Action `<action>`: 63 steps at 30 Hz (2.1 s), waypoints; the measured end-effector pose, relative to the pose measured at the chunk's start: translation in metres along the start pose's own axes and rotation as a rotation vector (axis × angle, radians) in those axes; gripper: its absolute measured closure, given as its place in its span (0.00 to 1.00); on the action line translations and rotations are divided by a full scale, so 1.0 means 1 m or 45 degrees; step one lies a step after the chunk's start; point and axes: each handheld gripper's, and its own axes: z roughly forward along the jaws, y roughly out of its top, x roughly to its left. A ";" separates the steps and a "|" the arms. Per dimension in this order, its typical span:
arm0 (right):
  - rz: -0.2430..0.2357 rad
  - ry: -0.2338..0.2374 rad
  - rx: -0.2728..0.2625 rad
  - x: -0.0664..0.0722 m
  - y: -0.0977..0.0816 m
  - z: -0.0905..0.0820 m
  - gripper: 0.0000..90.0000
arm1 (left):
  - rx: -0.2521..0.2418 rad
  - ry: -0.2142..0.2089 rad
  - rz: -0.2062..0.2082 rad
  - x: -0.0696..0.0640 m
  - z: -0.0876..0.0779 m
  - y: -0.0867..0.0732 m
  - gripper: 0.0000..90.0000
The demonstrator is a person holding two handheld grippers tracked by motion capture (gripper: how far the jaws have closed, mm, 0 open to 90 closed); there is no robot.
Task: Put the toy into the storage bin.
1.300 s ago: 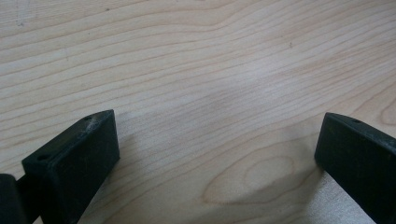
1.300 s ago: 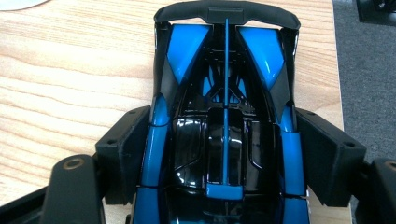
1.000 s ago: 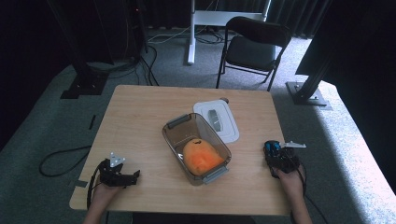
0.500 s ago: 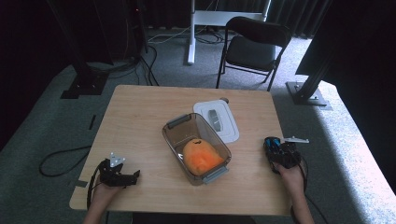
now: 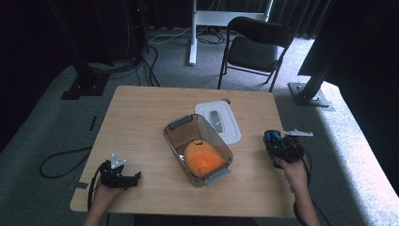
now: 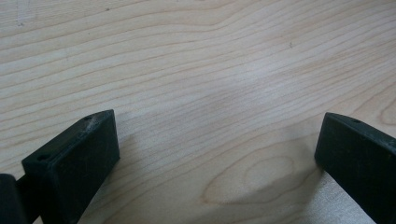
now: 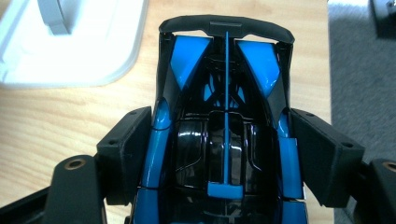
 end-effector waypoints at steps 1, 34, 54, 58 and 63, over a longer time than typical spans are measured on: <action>-0.007 0.001 -0.005 0.002 0.002 -0.002 0.28 | 0.000 0.000 0.000 0.000 0.000 0.000 0.00; -0.233 0.191 -0.164 0.085 0.079 -0.040 0.28 | 0.000 -0.001 0.003 0.000 0.000 0.000 0.00; -0.410 0.352 -0.162 0.158 0.102 -0.039 0.28 | -0.002 -0.002 0.003 0.000 0.000 0.000 0.00; -0.427 0.385 -0.148 0.172 0.102 -0.033 0.28 | -0.001 -0.002 0.003 0.000 0.000 0.000 0.00; -0.451 0.404 -0.128 0.187 0.103 -0.026 0.28 | -0.001 -0.003 0.004 0.000 0.000 0.000 0.00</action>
